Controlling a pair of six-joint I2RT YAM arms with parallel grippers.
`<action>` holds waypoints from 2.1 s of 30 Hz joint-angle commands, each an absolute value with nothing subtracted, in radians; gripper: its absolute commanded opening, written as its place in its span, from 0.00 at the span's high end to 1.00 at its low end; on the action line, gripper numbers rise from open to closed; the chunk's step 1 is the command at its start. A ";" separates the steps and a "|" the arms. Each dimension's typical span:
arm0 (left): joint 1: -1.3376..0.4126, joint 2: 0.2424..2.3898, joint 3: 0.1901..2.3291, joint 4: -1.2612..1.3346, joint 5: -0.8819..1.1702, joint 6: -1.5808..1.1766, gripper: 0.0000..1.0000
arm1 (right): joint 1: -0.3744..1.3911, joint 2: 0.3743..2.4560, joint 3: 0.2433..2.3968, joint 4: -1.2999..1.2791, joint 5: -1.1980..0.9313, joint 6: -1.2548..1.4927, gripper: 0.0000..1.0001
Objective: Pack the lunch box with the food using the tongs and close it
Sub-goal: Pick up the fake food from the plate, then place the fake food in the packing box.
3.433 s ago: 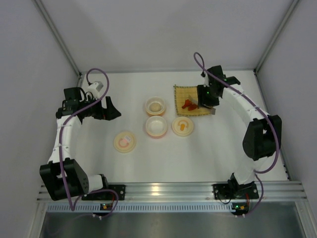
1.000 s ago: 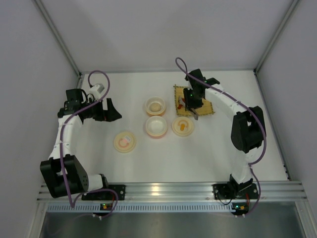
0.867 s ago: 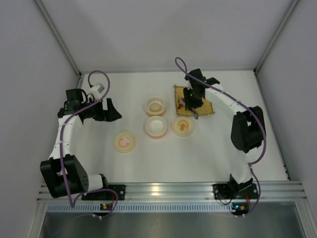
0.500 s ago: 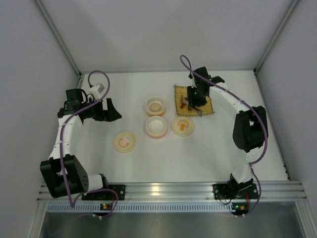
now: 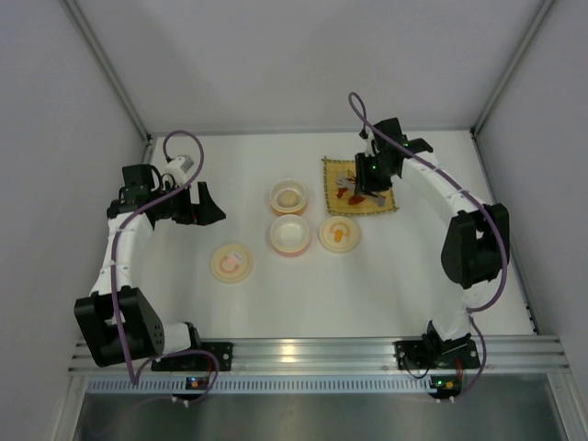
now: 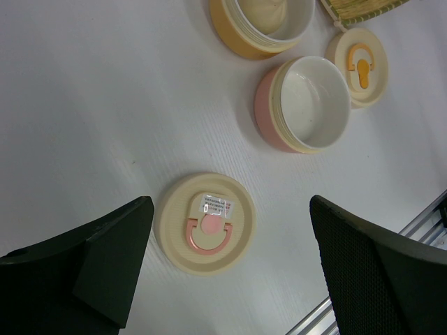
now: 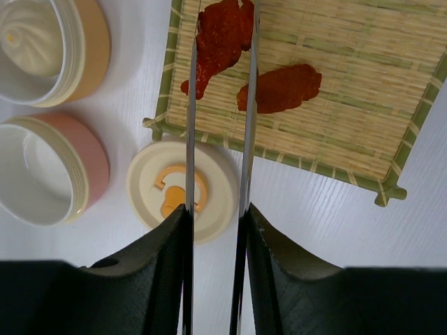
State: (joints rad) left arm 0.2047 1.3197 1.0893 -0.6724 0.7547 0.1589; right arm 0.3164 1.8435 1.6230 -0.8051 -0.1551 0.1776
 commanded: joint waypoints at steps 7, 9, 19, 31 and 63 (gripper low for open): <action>0.212 1.310 1.098 -0.629 0.779 0.164 0.02 | 0.305 1.729 1.621 -0.776 -0.222 0.117 0.88; 0.212 1.310 1.098 -0.632 0.779 0.164 0.02 | 0.304 1.698 1.615 -0.790 -0.241 0.107 0.88; 0.212 1.316 1.103 -0.624 0.792 0.147 0.02 | 0.333 1.575 1.548 -0.815 -0.328 0.048 0.87; 0.209 1.315 1.118 -0.637 0.784 0.143 0.02 | 0.502 1.540 1.473 -0.753 -0.406 0.014 0.87; 0.212 1.316 1.118 -0.646 0.770 0.163 0.02 | 0.686 1.571 1.319 -0.488 -0.337 -0.083 0.84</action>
